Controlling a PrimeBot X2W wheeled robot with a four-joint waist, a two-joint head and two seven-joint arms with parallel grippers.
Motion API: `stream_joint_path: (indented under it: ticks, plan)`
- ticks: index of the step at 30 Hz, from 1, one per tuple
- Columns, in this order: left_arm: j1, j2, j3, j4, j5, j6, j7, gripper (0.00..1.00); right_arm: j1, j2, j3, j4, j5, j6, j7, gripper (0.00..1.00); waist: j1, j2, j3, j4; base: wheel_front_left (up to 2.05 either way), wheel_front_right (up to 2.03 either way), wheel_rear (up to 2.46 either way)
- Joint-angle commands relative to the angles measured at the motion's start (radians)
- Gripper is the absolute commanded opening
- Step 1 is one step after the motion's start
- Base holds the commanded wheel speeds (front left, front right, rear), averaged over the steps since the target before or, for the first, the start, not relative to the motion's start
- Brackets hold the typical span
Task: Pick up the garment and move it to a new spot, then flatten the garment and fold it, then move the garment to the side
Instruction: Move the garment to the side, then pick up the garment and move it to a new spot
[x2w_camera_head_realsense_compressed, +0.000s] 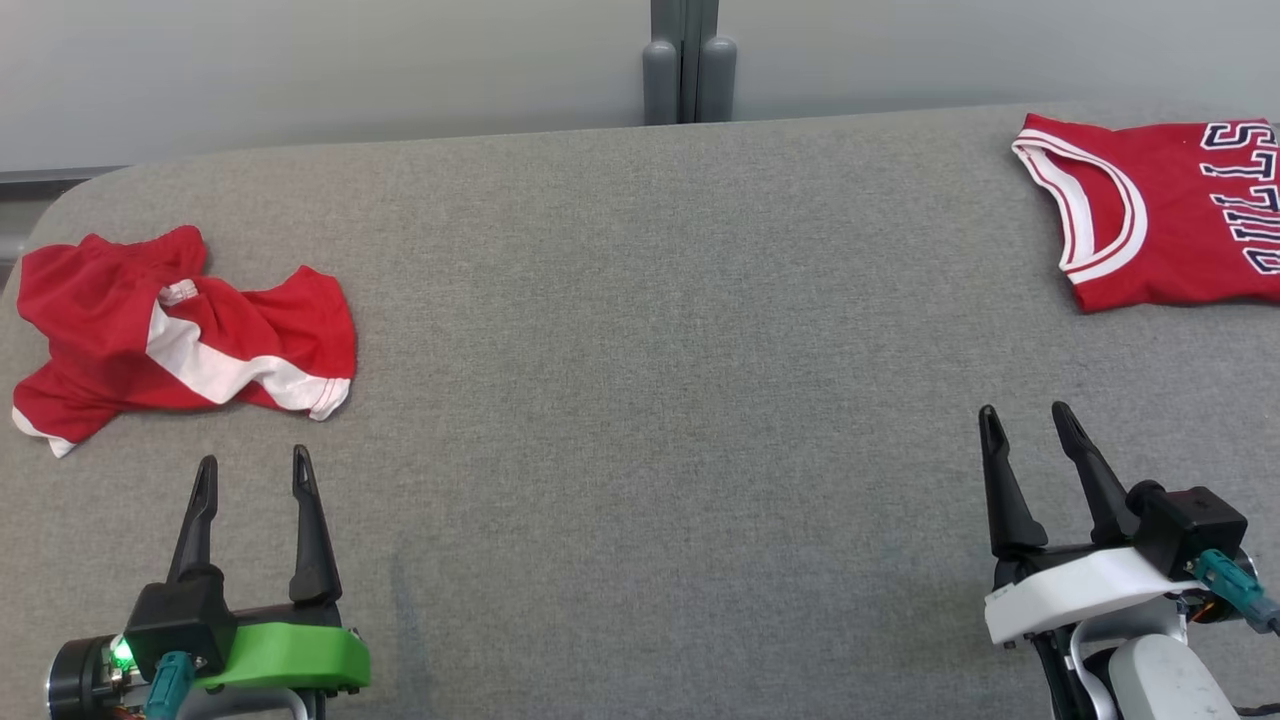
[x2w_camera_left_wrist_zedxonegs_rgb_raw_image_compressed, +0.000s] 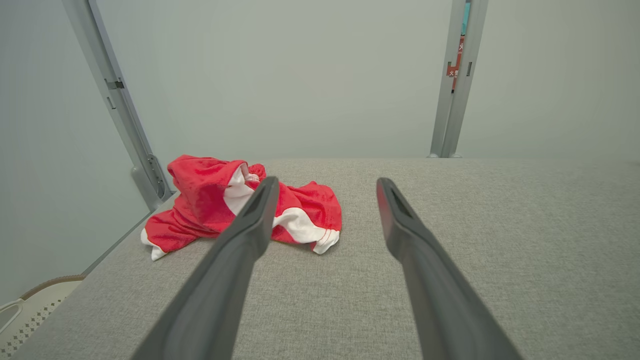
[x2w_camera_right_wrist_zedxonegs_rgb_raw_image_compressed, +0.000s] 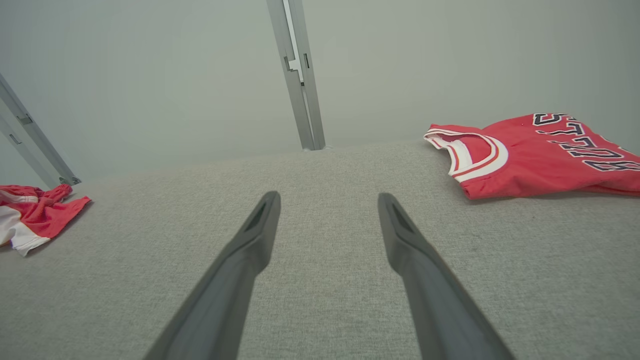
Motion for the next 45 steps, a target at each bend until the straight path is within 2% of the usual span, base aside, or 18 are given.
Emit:
stream_joint_path:
  ticks: [1, 9, 14, 19, 34, 40, 45]
  plan:
    - [0.002, 0.000, 0.007, 0.002, 0.014, -0.002, 0.000, 1.00, 0.014, 0.008, -0.005, -0.004, -0.004, -0.001, -0.002, 1.00, 0.0001, 0.0000, -0.002, -0.001, 0.00, 0.00, 0.00]
    - [-0.001, -0.001, 0.020, 0.010, 0.018, -0.010, 0.000, 1.00, 0.021, 0.013, -0.010, 0.000, -0.010, -0.001, -0.002, 1.00, 0.0001, 0.0000, -0.003, -0.006, 0.00, 0.00, 0.00]
    - [-0.011, -0.002, 0.026, 0.009, 0.020, -0.009, 0.000, 1.00, 0.021, 0.012, -0.008, 0.005, -0.011, -0.001, -0.002, 1.00, 0.0001, 0.0000, -0.001, 0.022, 0.00, 0.00, 0.00]
    - [-0.009, -0.003, 0.039, 0.004, 0.015, 0.000, 0.000, 1.00, 0.019, 0.013, 0.007, 0.014, -0.009, -0.001, -0.002, 1.00, 0.0001, 0.0000, 0.003, 0.081, 0.00, 0.00, 0.00]
    - [0.019, -0.003, 0.082, -0.016, 0.000, 0.012, 0.000, 1.00, 0.034, 0.015, 0.025, 0.013, -0.014, -0.001, -0.003, 1.00, 0.0001, 0.0000, 0.014, 0.334, 0.00, 0.00, 0.00]
    - [0.028, -0.003, 0.083, -0.019, -0.007, 0.018, 0.000, 1.00, 0.037, 0.005, 0.019, 0.001, -0.022, -0.001, -0.003, 1.00, 0.0001, 0.0000, 0.022, 0.404, 0.00, 0.00, 0.00]
    - [0.039, -0.003, 0.088, -0.022, -0.021, 0.029, 0.000, 1.00, 0.041, 0.002, 0.017, -0.011, -0.031, -0.001, -0.003, 1.00, 0.0001, 0.0000, 0.024, 0.431, 0.00, 0.00, 0.00]
